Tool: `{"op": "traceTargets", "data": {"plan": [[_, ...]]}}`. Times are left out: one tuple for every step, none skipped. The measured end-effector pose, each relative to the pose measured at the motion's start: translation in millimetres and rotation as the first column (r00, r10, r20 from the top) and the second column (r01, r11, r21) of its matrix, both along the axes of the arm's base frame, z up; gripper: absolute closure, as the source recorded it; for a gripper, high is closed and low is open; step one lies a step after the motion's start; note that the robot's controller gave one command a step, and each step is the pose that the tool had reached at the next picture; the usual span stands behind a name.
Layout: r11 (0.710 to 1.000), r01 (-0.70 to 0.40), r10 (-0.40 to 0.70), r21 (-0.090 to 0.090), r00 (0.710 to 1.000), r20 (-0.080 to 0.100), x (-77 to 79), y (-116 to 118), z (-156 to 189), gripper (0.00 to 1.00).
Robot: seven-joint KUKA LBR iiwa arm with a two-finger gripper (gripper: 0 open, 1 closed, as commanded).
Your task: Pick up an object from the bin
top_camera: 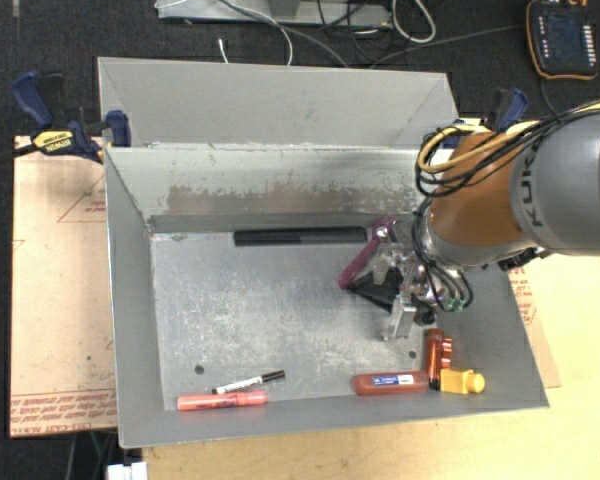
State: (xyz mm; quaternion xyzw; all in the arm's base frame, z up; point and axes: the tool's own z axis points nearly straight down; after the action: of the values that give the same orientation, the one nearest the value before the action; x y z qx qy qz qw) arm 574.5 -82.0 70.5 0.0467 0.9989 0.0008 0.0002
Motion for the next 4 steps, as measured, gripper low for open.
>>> {"op": "traceTargets", "data": {"plan": [[0.999, 0.037, -0.037, 0.0, 0.999, 0.012, 31.4, -13.1, 53.3, 0.0], [0.986, 0.168, -0.168, 0.002, 0.986, -0.007, 13.6, -20.6, 28.3, 0.0], [0.977, 0.213, -0.213, 0.003, 0.977, 0.012, 4.4, -10.7, -0.3, 0.0], [0.952, 0.307, -0.307, 0.006, 0.952, 0.009, 2.6, -11.8, 0.5, 1.0]]}}
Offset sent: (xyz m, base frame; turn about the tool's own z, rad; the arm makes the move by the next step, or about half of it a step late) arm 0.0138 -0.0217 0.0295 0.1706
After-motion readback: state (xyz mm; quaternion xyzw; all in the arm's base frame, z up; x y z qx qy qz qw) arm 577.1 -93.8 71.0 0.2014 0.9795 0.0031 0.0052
